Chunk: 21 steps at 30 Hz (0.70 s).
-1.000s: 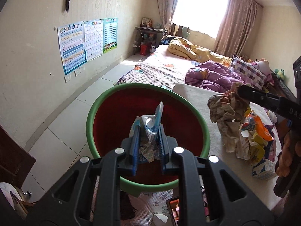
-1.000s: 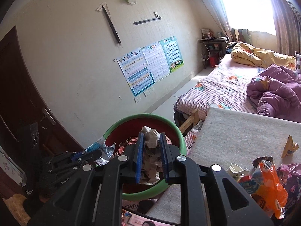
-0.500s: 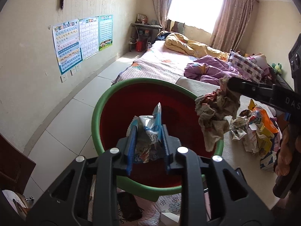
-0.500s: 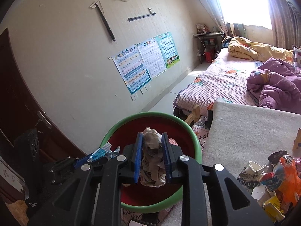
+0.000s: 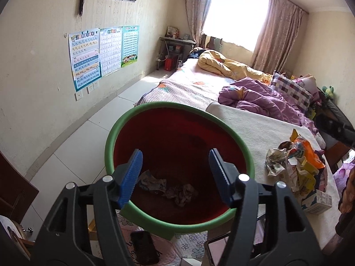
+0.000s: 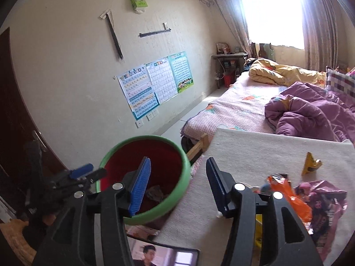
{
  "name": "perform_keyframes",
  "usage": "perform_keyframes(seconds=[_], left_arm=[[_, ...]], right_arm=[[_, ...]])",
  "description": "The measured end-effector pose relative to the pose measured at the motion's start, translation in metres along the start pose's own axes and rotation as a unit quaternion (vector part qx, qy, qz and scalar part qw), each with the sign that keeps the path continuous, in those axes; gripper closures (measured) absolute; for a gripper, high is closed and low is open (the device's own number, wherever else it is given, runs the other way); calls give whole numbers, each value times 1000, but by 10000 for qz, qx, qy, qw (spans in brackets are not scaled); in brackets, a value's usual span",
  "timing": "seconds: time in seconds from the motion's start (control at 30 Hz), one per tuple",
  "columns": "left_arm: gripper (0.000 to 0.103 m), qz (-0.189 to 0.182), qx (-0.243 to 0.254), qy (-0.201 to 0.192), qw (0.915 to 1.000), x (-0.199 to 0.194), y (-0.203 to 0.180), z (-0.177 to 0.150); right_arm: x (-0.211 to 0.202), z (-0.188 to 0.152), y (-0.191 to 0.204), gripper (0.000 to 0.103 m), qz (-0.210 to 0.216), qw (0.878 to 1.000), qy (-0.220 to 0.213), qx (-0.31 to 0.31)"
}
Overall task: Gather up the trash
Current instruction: 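Carry both held wrappers over the red bin and open both grippers, then grasp the yellow wrapper with the left gripper while the right gripper grasps the white milk carton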
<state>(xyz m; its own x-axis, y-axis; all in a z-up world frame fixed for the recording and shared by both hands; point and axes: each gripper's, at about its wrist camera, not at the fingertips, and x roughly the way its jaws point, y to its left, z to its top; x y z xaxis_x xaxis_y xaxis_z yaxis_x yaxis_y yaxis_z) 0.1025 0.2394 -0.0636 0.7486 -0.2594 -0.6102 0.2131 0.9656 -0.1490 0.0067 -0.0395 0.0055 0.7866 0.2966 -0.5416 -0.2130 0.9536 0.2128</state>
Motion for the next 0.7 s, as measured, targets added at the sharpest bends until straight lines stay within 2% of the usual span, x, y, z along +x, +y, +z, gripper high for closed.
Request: perform_keyframes(seconds=[0.13, 0.27, 0.37, 0.5, 0.7], left_arm=[[42, -90, 45, -213, 9997, -10, -21, 1], [40, -303, 128, -172, 9993, -11, -48, 1], [37, -432, 264, -136, 9986, -13, -70, 0], [35, -493, 302, 19, 9983, -10, -101, -10], [35, -690, 168, 408, 9966, -1, -148, -29]], right_arm=[[-24, -22, -35, 49, -478, 9986, 238, -26], [-39, -50, -76, 49, -790, 9948, 583, 283], [-44, -66, -95, 48, -871, 9921, 876, 210], [-44, -83, -112, 45, -742, 9887, 1297, -121], [-46, -104, -133, 45, -203, 9788, 1942, -620]])
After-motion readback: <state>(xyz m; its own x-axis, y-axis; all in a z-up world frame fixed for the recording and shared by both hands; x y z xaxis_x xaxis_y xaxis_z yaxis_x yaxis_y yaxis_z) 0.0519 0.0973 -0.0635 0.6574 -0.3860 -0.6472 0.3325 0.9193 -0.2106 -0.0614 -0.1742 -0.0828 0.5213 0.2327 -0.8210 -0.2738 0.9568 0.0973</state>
